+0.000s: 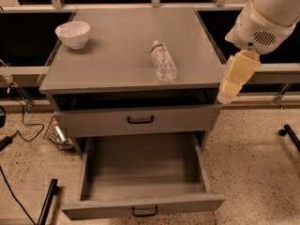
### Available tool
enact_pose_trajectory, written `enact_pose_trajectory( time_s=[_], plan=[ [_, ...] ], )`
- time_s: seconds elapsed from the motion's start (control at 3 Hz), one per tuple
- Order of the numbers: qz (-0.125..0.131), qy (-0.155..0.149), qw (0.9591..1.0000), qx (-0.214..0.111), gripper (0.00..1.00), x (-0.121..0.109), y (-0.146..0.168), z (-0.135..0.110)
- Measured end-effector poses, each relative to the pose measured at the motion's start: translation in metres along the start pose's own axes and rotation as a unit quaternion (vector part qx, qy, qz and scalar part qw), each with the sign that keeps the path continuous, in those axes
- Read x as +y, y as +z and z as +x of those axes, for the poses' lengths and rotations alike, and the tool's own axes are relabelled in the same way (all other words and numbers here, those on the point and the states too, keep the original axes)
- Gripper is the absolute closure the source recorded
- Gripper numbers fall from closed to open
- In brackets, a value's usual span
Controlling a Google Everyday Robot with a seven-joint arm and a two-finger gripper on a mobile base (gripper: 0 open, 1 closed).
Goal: Place water bottle into middle drawer
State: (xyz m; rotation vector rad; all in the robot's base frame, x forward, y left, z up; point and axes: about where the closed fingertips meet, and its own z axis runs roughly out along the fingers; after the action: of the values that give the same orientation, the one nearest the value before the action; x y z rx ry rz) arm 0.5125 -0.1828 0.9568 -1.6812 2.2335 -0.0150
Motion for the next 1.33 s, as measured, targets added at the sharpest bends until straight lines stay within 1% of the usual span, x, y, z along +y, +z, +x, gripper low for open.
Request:
enact_pose_trajectory(
  time_s=[0.33,0.67,1.0,1.33],
  plan=[
    [-0.004,0.016,0.9999,0.003,0.00,-0.016,0.012,-0.021],
    [-0.005,0.044,0.9990,0.007,0.00,-0.030,0.022,-0.044],
    [-0.006,0.081,0.9966,0.012,0.00,-0.043,0.033,-0.068],
    [-0.003,0.126,0.9918,0.019,0.00,-0.052,0.044,-0.093]
  ],
)
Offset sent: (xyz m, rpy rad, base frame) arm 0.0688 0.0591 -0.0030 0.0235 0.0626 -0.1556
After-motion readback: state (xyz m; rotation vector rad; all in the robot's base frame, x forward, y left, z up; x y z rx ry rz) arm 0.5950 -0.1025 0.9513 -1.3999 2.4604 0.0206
